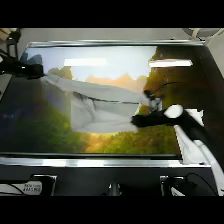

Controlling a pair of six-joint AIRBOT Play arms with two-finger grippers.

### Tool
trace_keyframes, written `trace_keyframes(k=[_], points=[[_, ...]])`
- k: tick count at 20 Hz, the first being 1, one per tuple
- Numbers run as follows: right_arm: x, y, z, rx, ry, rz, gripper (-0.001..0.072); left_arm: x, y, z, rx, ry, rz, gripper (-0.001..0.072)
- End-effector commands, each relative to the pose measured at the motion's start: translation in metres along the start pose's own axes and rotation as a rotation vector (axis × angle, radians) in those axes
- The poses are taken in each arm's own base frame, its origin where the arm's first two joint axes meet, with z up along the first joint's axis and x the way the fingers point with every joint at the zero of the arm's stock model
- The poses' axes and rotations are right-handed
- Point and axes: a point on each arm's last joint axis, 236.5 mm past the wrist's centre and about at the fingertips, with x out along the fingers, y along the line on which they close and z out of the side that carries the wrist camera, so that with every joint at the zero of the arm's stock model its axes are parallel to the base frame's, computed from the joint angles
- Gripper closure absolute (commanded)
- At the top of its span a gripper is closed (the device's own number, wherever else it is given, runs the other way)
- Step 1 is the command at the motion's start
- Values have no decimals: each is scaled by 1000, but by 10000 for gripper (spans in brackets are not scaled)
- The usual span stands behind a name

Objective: Fold the shirts.

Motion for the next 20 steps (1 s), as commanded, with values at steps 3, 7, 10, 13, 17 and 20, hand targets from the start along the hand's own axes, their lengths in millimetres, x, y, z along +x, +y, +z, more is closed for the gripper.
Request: trace_keyframes(k=[3,7,10,13,17,20], points=[[-195,-164,4,46,-170,-478,695,-13,22,-112,-153,289,-91,686],[-203,-179,7,75,-194,-475,694,7,-46,-223,-240,388,-318,686],[-180,-172,5,89,-145,-377,678,20,-61,-251,-352,345,-365,686],[-177,-156,-11,88,-81,-323,253,16,-79,-242,-342,303,-452,686],[-145,-103,-56,-1,52,-230,148,14,-87,-228,-350,252,-500,686],[-70,-66,-128,-21,242,-72,126,14,-87,-228,-336,248,-502,686]])
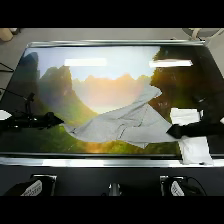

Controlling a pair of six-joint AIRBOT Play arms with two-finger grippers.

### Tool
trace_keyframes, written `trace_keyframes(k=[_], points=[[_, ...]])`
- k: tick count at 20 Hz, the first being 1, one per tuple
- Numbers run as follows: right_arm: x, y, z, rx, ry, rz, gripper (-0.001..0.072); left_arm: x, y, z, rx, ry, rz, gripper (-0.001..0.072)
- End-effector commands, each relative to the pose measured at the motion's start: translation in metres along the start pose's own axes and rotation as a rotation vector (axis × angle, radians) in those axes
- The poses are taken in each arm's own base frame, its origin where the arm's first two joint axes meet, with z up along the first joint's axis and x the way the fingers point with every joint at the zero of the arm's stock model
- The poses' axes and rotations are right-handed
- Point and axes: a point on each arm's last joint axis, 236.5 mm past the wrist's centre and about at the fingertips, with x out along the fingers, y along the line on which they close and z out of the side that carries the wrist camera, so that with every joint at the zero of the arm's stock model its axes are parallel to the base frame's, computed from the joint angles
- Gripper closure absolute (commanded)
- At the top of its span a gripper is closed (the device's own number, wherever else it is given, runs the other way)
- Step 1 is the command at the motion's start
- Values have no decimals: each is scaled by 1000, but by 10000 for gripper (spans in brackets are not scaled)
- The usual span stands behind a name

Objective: Fold the shirts.

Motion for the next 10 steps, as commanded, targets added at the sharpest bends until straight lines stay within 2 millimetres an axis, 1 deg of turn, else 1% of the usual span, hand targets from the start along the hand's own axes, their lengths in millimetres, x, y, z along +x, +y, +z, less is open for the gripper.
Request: trace_keyframes(k=[1,2,3,4,6,9,10], points=[[68,44,-57,-17,141,121,129,1,-6,1,11,-14,-27,686],[83,50,-60,-1,139,139,159,0,-7,1,12,-15,-28,686],[96,55,-59,2,135,151,169,-1,-7,1,15,-18,-28,686],[105,59,-56,-5,135,155,183,-1,-8,1,17,-20,-28,686],[124,68,-47,7,124,175,184,-2,-9,2,20,-23,-28,686],[147,76,-46,60,148,212,197,-3,-10,0,23,-19,-31,686],[151,75,-46,69,152,214,249,-3,-10,0,24,-20,-31,686]])
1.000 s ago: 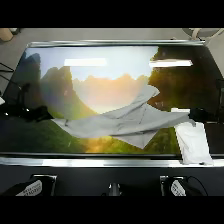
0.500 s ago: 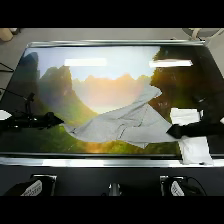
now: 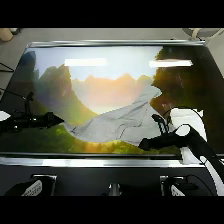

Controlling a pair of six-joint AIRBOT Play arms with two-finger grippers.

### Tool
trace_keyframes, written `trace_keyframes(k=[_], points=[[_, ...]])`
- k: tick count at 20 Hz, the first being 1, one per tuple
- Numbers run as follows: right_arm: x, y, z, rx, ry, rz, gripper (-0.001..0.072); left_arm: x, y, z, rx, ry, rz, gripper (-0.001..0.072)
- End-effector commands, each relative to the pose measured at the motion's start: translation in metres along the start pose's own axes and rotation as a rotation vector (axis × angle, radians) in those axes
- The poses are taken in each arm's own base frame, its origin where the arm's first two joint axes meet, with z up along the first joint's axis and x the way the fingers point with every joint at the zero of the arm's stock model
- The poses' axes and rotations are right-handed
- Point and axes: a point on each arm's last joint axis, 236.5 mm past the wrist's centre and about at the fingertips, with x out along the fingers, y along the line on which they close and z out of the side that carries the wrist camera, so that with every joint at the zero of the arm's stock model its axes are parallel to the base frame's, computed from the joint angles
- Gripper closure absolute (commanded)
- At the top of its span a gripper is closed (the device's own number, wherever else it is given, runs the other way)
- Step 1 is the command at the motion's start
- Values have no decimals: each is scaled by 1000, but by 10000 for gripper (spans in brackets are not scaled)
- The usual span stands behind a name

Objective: Fold the shirts.

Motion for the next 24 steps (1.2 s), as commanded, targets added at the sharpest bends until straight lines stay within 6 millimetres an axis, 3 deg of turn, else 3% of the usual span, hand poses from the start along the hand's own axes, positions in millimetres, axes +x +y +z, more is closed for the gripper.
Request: trace_keyframes(k=[1,3,7,9,11,13,14,15,16,17,18,19,20,21,22,24], points=[[24,0,7,50,-9,19,277,-1,-2,-1,4,-1,-4,686],[25,-5,12,58,-28,3,351,-1,-2,-1,4,-1,-4,686],[25,-8,17,76,-49,-8,694,-1,-2,0,4,-2,-3,686],[16,4,15,-22,-13,18,695,-4,-5,3,19,-13,-4,686],[-16,21,24,-164,7,12,695,-28,-28,27,107,-104,-5,686],[-84,46,52,-360,-63,-81,695,-93,-86,76,286,-349,2,687],[-132,62,72,-467,-154,-166,695,-149,-134,103,402,-555,7,687],[-196,83,92,-582,-289,-286,695,-217,-185,121,506,-788,4,686],[-273,109,106,-666,-473,-433,695,-300,-244,123,609,-1063,-13,687],[-353,136,110,-709,-684,-573,695,-377,-293,107,683,-1312,-43,688],[-439,169,100,-729,-934,-706,695,-448,-335,75,744,-1537,-88,688],[-504,195,79,-716,-1141,-782,695,-496,-365,37,796,-1688,-130,688],[-553,221,53,-705,-1315,-807,695,-520,-384,7,839,-1761,-160,687],[-575,240,36,-721,-1405,-802,695,-531,-395,-15,871,-1789,-178,688],[-583,252,27,-740,-1443,-776,695,-533,-400,-30,877,-1789,-206,688],[-575,256,28,-750,-1424,-742,695,-529,-401,-39,889,-1767,-204,688]])
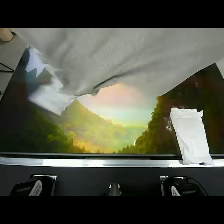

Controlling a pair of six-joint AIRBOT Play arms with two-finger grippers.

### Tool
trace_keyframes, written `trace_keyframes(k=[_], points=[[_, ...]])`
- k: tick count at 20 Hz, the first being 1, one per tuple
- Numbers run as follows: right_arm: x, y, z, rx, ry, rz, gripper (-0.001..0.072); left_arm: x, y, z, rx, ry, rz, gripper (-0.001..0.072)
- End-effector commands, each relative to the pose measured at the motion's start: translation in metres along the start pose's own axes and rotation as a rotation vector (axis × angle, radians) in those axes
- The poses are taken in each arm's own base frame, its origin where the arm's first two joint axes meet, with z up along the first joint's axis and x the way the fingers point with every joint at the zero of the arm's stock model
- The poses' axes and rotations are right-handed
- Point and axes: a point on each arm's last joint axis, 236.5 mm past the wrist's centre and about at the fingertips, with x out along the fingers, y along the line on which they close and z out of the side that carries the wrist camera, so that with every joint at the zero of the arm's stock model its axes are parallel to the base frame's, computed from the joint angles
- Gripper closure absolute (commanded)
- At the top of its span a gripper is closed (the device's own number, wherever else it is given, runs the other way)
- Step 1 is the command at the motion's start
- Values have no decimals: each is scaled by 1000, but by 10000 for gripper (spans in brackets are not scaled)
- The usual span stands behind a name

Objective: Fold the shirts.

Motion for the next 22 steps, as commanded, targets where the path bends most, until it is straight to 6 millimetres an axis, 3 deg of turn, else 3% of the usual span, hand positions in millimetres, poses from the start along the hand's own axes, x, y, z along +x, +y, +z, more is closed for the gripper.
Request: trace_keyframes(k=[1,6,8,10,12,14,17,19,22], points=[[-45,-21,40,3,-120,-91,695,-28,-28,58,55,-138,-13,688],[-18,-10,7,9,29,-28,695,-22,-5,42,184,-74,70,688],[0,3,-27,17,177,39,695,-13,9,13,226,34,95,688],[23,26,-84,31,430,159,695,-1,33,-37,249,209,119,687],[59,46,-143,12,654,278,695,16,65,-98,211,371,139,686],[118,62,-194,3,747,350,695,32,104,-171,156,515,168,686],[215,96,-274,124,815,388,695,36,152,-313,26,784,190,686],[257,136,-323,266,883,468,694,22,167,-413,-62,971,188,686],[292,196,-372,506,958,590,693,-11,162,-534,-167,1210,161,685]])
